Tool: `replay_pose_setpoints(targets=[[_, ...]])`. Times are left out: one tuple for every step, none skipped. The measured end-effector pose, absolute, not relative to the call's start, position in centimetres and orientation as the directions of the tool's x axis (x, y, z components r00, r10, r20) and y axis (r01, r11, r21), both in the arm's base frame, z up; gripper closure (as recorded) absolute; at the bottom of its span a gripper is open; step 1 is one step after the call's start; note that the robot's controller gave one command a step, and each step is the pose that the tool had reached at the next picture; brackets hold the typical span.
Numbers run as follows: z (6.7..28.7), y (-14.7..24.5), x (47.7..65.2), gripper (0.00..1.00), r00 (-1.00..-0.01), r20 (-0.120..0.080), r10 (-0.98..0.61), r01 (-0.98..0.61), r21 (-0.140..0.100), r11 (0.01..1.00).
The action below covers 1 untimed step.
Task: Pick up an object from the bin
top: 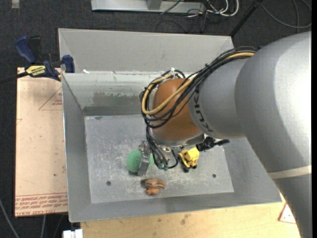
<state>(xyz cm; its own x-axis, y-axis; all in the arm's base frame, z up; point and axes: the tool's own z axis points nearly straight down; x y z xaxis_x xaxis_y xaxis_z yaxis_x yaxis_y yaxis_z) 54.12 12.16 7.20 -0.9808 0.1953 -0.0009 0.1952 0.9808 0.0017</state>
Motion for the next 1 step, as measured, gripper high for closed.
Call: replay_pose_setpoints(targets=[[7.21,12.16,54.12,1.0,-0.981,-0.001,0.195,0.195,0.002,0.981]])
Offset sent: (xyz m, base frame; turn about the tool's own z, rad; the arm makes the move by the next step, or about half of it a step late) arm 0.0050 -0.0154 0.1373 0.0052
